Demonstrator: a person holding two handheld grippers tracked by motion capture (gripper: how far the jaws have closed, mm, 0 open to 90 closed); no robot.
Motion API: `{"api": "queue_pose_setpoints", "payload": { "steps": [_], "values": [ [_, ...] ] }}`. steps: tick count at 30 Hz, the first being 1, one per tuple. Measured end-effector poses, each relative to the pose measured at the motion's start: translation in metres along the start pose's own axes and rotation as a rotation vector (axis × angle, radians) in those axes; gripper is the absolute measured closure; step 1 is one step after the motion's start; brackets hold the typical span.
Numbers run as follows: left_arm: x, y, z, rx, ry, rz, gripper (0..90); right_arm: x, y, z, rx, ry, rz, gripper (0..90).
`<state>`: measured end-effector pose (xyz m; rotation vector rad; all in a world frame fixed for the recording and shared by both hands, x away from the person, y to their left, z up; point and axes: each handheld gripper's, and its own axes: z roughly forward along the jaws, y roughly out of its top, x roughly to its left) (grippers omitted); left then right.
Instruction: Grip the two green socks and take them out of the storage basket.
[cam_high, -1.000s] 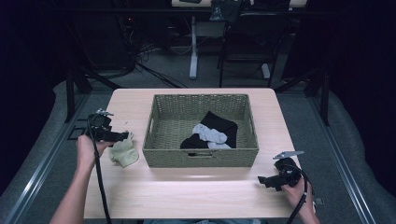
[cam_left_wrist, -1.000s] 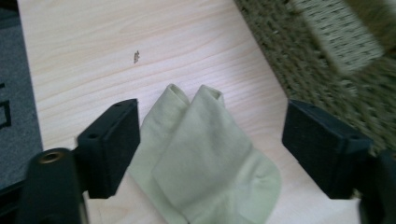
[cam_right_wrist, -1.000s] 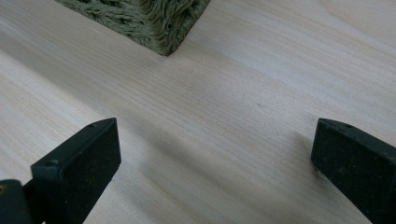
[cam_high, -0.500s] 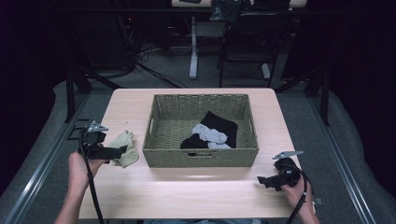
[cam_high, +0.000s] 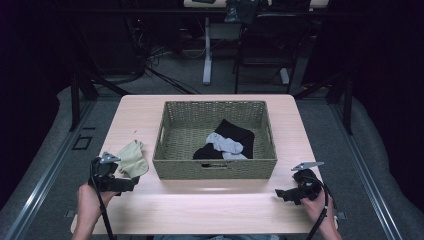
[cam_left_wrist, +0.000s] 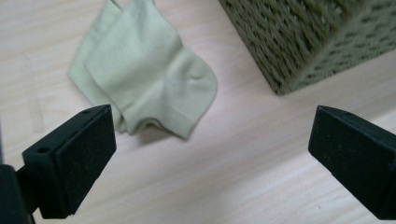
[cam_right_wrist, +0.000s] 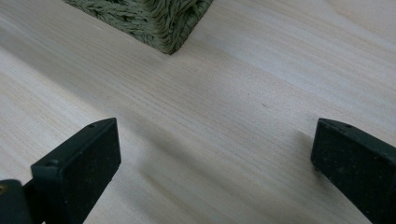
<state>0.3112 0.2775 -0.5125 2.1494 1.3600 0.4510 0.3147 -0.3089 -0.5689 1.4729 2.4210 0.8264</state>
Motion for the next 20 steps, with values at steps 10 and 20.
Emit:
{"api": "queue_pose_setpoints", "payload": {
  "steps": [10,20],
  "values": [
    [-0.009,-0.025,0.018,0.046,0.002,0.02,0.0,0.0,0.0,0.0,0.001,0.006,0.0,0.8],
    [-0.006,-0.033,0.031,0.067,0.001,0.005,0.0,0.0,0.001,0.001,-0.003,-0.008,-0.002,0.8]
  ]
}}
